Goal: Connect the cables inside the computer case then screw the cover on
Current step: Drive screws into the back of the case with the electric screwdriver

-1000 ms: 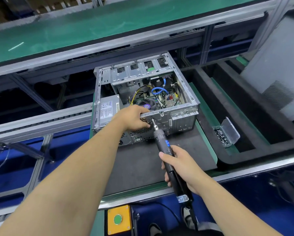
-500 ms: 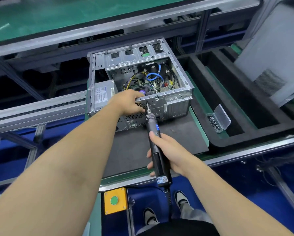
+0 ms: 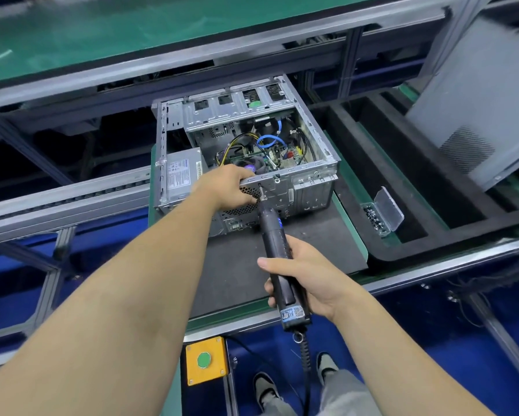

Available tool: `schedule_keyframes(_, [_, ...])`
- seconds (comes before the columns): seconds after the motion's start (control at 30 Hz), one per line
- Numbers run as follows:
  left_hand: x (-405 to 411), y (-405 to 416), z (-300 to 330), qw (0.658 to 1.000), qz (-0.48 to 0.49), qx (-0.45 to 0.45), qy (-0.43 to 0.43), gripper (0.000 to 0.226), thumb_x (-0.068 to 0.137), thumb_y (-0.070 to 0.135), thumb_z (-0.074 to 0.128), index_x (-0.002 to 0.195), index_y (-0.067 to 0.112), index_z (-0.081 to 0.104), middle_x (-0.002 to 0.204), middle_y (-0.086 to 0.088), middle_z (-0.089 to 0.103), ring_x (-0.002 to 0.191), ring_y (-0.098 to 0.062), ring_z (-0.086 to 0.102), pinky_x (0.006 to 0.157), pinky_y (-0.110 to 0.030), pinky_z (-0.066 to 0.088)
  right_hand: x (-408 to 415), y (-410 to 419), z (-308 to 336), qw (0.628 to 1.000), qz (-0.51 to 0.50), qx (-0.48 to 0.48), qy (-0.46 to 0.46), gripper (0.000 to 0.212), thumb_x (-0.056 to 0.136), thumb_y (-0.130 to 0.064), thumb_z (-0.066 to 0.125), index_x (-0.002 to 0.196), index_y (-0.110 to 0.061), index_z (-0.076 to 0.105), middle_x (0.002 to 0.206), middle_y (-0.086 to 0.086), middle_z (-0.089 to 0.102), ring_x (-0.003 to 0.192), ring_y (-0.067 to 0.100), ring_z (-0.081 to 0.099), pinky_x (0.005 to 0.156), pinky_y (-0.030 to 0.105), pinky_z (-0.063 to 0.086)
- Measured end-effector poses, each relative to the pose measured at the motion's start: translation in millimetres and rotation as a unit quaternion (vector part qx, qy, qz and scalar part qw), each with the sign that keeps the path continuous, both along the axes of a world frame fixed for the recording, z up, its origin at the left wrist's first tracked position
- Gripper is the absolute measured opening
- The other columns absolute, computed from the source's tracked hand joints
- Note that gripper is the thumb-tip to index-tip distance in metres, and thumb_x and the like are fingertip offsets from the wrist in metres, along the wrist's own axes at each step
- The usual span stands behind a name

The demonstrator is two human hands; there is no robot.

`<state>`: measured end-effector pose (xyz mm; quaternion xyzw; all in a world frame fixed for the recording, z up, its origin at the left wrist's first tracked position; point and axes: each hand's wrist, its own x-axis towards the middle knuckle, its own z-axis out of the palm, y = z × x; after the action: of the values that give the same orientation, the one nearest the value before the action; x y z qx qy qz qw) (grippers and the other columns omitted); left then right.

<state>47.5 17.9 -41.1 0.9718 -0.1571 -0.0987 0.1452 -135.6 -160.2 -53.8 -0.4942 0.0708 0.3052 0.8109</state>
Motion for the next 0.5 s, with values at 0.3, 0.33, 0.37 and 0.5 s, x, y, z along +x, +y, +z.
schedule_keyframes(0.3, [-3.7, -2.3, 2.4, 1.000, 0.014, -0.003, -0.008, 0.036, 0.073, 0.045, 0.078, 0.106, 0.051, 0.066, 0.082, 0.020, 0.066, 0.082, -0.014, 0.059, 0.070, -0.028, 0.044, 12.2, -9.3, 5.4, 1.000, 0.011, -0.021, 0.005, 0.026, 0.089, -0.007, 0.073, 0.096, -0.012, 0.048, 0.080, 0.009, 0.051, 0.056, 0.024, 0.057, 0.051, 0.034, 0.052])
schedule_keyframes(0.33, [-3.9, -2.4, 2.3, 1.000, 0.018, -0.004, -0.003, 0.037, 0.073, 0.045, 0.078, 0.107, 0.052, 0.066, 0.081, 0.022, 0.066, 0.082, -0.014, 0.059, 0.070, -0.028, 0.045, 11.9, -8.7, 4.7, 1.000, 0.011, -0.023, 0.004, 0.026, 0.089, -0.007, 0.073, 0.096, -0.012, 0.048, 0.077, 0.008, 0.052, 0.056, 0.024, 0.057, 0.051, 0.034, 0.052])
schedule_keyframes(0.37, [-4.1, -2.5, 2.4, 1.000, 0.021, -0.006, 0.001, 0.036, 0.072, 0.045, 0.078, 0.105, 0.053, 0.065, 0.079, 0.024, 0.065, 0.081, -0.013, 0.059, 0.070, -0.028, 0.045, 11.4, -7.7, 4.0, 1.000, 0.009, -0.026, 0.004, 0.027, 0.088, -0.007, 0.074, 0.095, -0.013, 0.048, 0.074, 0.006, 0.052, 0.055, 0.024, 0.057, 0.050, 0.034, 0.051])
schedule_keyframes(0.5, [-4.0, -2.4, 2.4, 1.000, 0.022, 0.001, -0.006, 0.033, 0.069, 0.046, 0.076, 0.100, 0.049, 0.066, 0.070, 0.023, 0.063, 0.076, -0.011, 0.062, 0.064, -0.026, 0.043, 10.2, -3.2, 0.5, 1.000, -0.006, -0.020, 0.013, 0.032, 0.083, -0.005, 0.076, 0.094, -0.015, 0.048, 0.068, 0.005, 0.053, 0.053, 0.026, 0.056, 0.050, 0.034, 0.050])
